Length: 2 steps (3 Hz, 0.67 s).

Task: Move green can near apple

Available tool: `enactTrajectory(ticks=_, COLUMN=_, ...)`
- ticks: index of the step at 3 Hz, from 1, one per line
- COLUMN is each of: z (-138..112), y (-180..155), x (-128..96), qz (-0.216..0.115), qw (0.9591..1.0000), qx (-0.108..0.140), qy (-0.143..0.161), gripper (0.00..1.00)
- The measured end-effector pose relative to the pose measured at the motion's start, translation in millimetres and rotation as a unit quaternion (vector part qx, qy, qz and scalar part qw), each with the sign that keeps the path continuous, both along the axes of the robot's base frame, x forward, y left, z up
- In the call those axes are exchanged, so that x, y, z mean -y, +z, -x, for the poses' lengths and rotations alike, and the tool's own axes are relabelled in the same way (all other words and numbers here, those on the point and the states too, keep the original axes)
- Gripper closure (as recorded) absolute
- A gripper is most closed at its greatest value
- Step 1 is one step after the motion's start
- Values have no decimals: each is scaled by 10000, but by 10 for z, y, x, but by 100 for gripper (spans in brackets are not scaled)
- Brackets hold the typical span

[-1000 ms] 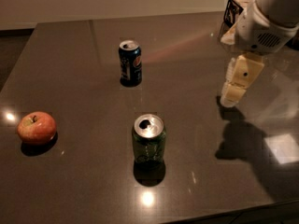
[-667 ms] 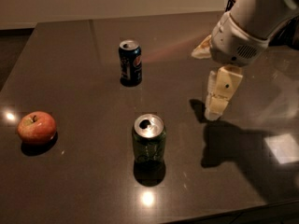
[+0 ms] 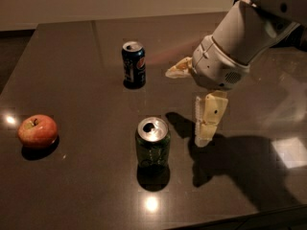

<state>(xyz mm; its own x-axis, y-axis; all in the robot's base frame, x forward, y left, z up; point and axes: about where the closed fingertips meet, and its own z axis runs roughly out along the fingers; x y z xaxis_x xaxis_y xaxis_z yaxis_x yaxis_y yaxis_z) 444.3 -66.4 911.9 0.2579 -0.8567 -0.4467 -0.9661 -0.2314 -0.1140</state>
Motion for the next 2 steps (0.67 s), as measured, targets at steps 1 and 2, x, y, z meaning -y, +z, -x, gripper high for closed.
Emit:
enactTrajectory(ticks=1, z=147, y=-71, x=-242, qz=-279, qw=9982, qx=-2, qy=537, gripper=0)
enactTrajectory(ticks=2, z=269, y=-88, x=-427, qz=-426, qw=9946, qx=-71, qy=948, gripper=0)
